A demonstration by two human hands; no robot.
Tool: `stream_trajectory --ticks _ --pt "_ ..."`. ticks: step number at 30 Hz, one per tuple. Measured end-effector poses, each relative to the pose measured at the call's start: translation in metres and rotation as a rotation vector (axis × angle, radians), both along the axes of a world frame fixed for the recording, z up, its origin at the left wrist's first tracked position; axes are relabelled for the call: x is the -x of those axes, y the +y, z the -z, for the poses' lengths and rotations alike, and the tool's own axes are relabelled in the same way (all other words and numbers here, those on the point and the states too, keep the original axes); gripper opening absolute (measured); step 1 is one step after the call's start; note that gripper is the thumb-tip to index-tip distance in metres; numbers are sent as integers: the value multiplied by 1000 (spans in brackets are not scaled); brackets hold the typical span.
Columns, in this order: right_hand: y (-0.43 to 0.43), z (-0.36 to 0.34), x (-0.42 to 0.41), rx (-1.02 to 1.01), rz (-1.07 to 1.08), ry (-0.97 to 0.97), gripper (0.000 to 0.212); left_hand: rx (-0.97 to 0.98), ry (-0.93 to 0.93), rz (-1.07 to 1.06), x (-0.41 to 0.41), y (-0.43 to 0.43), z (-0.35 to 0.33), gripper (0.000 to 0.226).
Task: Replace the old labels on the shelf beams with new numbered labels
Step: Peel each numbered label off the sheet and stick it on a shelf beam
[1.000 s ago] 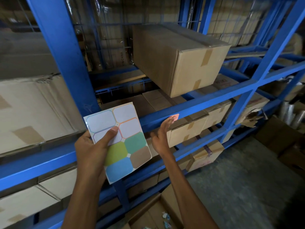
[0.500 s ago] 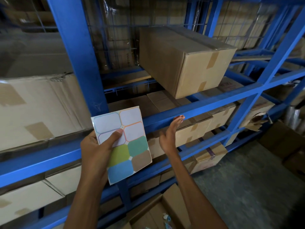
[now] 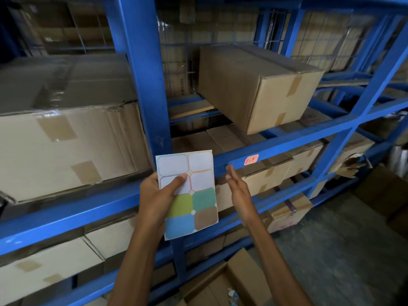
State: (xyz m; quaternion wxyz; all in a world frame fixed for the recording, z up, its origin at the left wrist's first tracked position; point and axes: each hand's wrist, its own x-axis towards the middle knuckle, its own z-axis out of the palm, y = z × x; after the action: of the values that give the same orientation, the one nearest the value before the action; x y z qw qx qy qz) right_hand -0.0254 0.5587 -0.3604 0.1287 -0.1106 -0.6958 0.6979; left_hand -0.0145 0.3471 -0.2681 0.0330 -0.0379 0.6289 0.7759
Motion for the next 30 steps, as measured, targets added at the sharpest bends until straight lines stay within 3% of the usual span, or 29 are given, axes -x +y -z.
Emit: stream_trajectory --ticks 3,8,10,13,16,22,30 --pt "-19 -32 -35 99 -16 76 40 -8 6 78 0 0 -2 16" --pt "-38 -73 -87 -13 105 249 17 -14 28 236 -9 5 -8 21" --pt "-42 -83 -106 -58 191 277 7 -26 50 313 -16 9 -13 19" --pt "-46 -89 -140 -88 374 305 14 -27 82 421 -31 16 -22 13" --pt "-48 -92 -182 -53 586 320 3 4 87 570 -56 23 -24 9" --pt "-61 -90 -308 -108 971 276 15 32 64 915 -133 50 -3 8" --pt "-129 -67 -524 -123 1423 -2 10 27 10 1334 -314 70 29 14"
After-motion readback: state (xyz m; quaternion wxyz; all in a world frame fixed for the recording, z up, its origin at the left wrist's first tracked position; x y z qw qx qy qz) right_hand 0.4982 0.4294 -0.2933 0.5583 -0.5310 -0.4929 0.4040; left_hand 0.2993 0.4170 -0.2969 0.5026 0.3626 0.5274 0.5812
